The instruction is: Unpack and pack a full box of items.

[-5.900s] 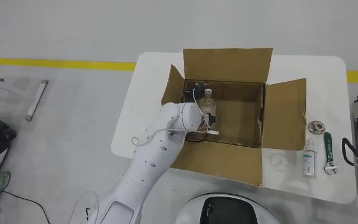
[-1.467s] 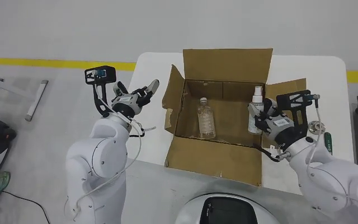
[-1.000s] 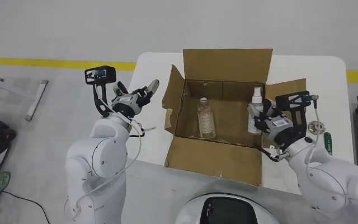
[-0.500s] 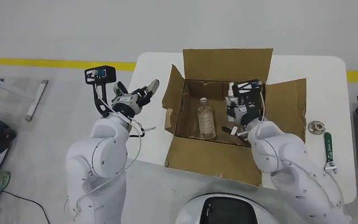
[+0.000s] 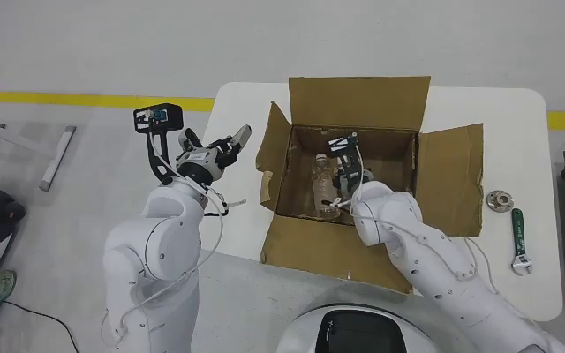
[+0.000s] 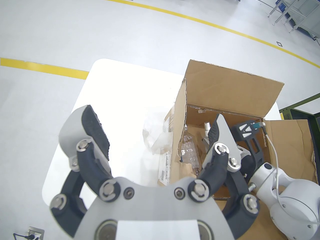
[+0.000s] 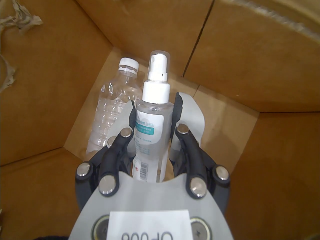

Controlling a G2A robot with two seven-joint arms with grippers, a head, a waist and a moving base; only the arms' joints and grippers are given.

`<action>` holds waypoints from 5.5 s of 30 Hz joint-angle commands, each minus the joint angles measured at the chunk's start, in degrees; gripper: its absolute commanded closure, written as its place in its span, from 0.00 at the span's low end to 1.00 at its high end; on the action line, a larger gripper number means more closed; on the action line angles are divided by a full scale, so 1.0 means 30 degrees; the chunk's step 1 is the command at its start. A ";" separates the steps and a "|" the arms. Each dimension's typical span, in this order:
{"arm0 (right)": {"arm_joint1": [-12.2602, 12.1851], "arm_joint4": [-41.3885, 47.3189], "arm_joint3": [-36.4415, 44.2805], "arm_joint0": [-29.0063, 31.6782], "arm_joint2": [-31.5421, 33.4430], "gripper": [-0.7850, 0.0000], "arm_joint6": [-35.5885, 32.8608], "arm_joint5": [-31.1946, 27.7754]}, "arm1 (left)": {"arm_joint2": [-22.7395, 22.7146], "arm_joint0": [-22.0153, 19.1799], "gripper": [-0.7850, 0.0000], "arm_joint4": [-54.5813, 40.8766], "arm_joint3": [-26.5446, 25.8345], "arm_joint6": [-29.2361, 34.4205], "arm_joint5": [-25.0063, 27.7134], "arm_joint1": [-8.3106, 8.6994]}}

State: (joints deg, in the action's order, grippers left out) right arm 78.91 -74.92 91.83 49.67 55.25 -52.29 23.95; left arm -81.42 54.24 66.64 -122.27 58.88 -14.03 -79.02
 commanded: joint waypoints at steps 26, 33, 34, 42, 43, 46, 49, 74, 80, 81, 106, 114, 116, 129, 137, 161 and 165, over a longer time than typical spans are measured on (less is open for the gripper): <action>-0.0835 0.1312 1.3637 0.4574 1.0541 0.96 -0.2201 -0.2891 | 0.0000 0.0000 0.00 0.0000 0.0000 0.0000 0.0000 0.0000; -0.1253 0.1094 1.4270 0.6261 1.6744 1.00 -0.2786 -0.4779 | 0.0000 0.0000 0.00 0.0000 0.0000 0.0000 0.0000 0.0000; -0.1298 0.1138 1.4270 0.6632 1.7377 1.00 -0.3071 -0.5095 | 0.0000 0.0000 0.00 0.0000 0.0000 0.0000 0.0000 0.0000; -0.1549 0.0873 1.4270 1.0675 2.0677 1.00 -0.6548 -0.7817 | 0.0000 0.0000 0.00 0.0000 0.0000 0.0000 0.0000 0.0000; -0.1569 0.0857 1.4270 1.1192 2.0866 1.00 -0.7420 -0.8042 | 0.0000 0.0000 0.00 0.0000 0.0000 0.0000 0.0000 0.0000; -0.1662 0.0602 1.4270 1.2012 2.1164 1.00 -0.9114 -0.8703 | 0.0000 0.0000 0.00 0.0000 0.0000 0.0000 0.0000 0.0000; -0.1757 0.0503 1.4270 1.2526 2.0903 1.00 -1.0651 -0.9393 | 0.0000 0.0000 0.00 0.0000 0.0000 0.0000 0.0000 0.0000; -0.3025 0.0466 0.8402 1.0029 2.0723 0.71 -1.1903 -1.2101 | 0.0000 0.0000 0.00 0.0000 0.0000 0.0000 0.0000 0.0000; -0.3732 0.1174 0.7415 0.9825 1.9743 0.62 -1.1903 -1.1938 | 0.0000 0.0000 0.00 0.0000 0.0000 0.0000 0.0000 0.0000; -0.3846 0.1394 0.7312 0.9856 1.9591 0.62 -1.1903 -1.1857 | 0.0000 0.0000 0.00 0.0000 0.0000 0.0000 0.0000 0.0000; -0.6662 0.4734 0.6034 1.0643 1.7845 0.66 -1.1903 -0.8659 | 0.0000 0.0000 0.00 0.0000 0.0000 0.0000 0.0000 0.0000; -0.7214 0.5081 0.5781 1.0603 1.7513 0.63 -1.1903 -0.8129 | 0.0000 0.0000 0.00 0.0000 0.0000 0.0000 0.0000 0.0000; -0.7311 0.5294 0.5762 1.0637 1.7478 0.64 -1.1903 -0.8078 | 0.0000 0.0000 0.00 0.0000 0.0000 0.0000 0.0000 0.0000; -0.7555 0.5586 0.6356 1.1228 1.7889 0.63 -1.1396 -0.7675 | 0.0000 0.0000 0.00 0.0000 0.0000 0.0000 0.0000 0.0000; -0.7610 0.5542 0.6345 1.1410 1.7771 0.63 -1.0977 -0.7502 | 0.0000 0.0000 0.00 0.0000 0.0000 0.0000 0.0000 0.0000; -0.7682 0.5632 0.5189 1.1658 1.6934 0.73 -0.9265 -0.7250 | 0.0000 0.0000 0.00 0.0000 0.0000 0.0000 0.0000 0.0000; -0.7703 0.5576 0.5086 1.1643 1.6821 0.90 -0.9162 -0.7227 | 0.0000 0.0000 0.00 0.0000 0.0000 0.0000 0.0000 0.0000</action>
State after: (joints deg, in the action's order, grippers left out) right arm 55.82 -58.07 107.22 84.61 105.83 -79.87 2.26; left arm -81.42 54.24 66.64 -122.27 58.88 -14.03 -79.02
